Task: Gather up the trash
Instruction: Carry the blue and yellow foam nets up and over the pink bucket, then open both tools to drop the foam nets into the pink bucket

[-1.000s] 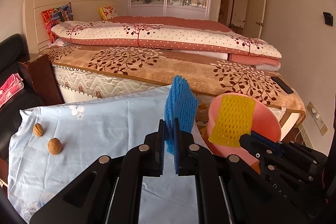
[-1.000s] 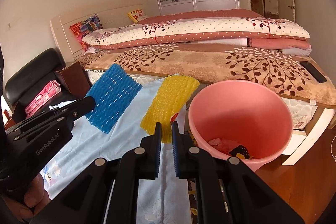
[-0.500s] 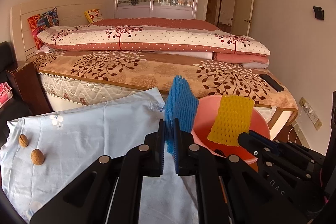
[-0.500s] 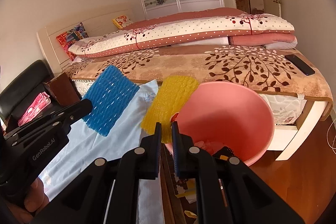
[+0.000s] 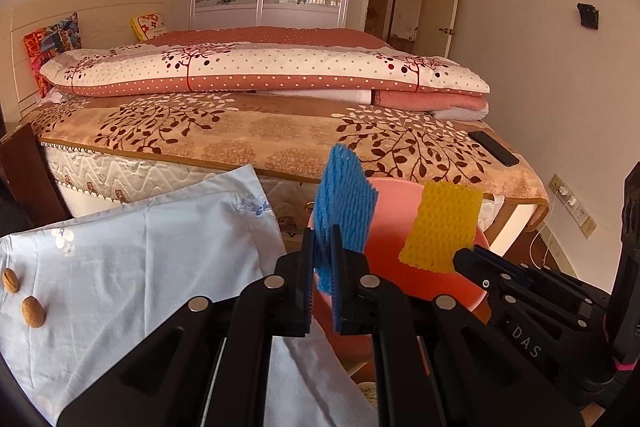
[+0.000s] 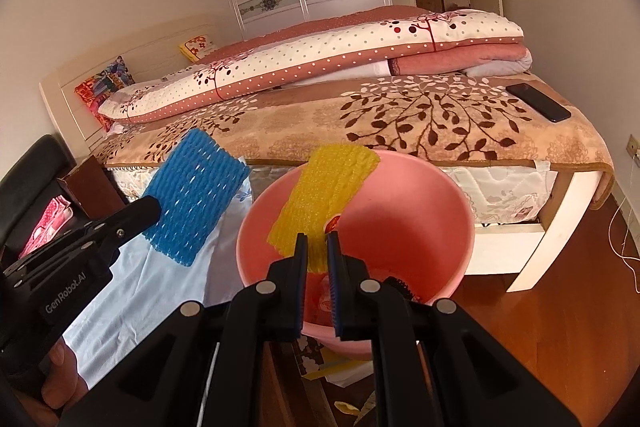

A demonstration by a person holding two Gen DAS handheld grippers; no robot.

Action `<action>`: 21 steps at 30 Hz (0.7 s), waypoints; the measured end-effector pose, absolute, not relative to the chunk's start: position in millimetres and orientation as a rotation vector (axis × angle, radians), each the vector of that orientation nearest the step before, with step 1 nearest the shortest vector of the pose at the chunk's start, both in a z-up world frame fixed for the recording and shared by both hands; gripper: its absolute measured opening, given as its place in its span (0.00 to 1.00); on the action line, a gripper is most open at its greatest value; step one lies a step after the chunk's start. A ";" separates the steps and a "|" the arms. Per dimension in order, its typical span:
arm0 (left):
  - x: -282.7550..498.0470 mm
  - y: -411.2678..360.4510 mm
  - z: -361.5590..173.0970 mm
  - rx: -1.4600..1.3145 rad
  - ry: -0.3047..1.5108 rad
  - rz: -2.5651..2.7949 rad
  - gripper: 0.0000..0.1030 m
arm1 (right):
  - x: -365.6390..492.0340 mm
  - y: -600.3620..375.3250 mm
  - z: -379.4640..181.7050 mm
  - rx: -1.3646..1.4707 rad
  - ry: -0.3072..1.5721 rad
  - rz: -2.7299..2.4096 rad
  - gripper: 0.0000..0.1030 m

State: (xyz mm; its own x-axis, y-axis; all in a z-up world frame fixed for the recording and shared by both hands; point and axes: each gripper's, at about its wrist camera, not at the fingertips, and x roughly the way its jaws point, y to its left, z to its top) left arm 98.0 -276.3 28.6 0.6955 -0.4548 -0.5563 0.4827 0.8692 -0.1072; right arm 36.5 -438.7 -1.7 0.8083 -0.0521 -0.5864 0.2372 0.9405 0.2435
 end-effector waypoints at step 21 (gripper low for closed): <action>119.7 -329.3 1.8 0.080 0.668 -0.589 0.07 | 47.7 -467.6 -28.0 0.342 0.667 -0.208 0.09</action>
